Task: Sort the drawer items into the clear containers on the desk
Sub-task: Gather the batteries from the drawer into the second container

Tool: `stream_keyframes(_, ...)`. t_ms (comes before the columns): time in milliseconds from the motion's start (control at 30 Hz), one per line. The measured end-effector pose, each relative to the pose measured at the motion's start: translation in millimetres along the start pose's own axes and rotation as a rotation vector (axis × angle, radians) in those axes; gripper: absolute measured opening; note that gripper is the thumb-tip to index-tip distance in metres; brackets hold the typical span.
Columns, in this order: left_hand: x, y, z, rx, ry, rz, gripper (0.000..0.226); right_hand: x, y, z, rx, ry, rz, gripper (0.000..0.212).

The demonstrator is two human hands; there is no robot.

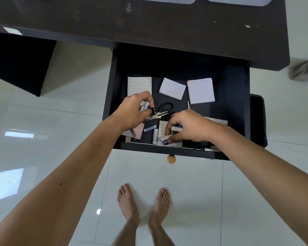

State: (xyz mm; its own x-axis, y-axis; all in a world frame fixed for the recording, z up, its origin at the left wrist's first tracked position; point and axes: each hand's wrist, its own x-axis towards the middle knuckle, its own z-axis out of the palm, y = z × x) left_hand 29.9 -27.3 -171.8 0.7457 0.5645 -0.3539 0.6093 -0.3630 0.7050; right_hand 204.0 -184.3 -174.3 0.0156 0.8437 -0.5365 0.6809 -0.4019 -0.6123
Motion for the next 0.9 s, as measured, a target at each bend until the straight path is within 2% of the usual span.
stream_keyframes(233,0,1,0,-0.062,0.008,-0.036,0.013,-9,8,-13,0.101,0.121,-0.002,0.016)
stream_keyframes(367,1,1,-1,-0.073,0.017,-0.055,0.020,-15,14,-20,0.242,0.125,0.008,0.021)
stream_keyframes(500,3,-2,1,-0.018,-0.050,-0.044,0.039,-20,16,-23,0.304,0.131,0.004,0.027)
stream_keyframes(733,5,-4,5,0.099,-0.009,-0.054,0.018,-20,15,-24,0.450,0.130,0.038,0.024)
stream_keyframes(900,4,-4,5,0.094,-0.007,-0.018,0.012,-22,15,-25,0.538,0.088,0.067,0.025)
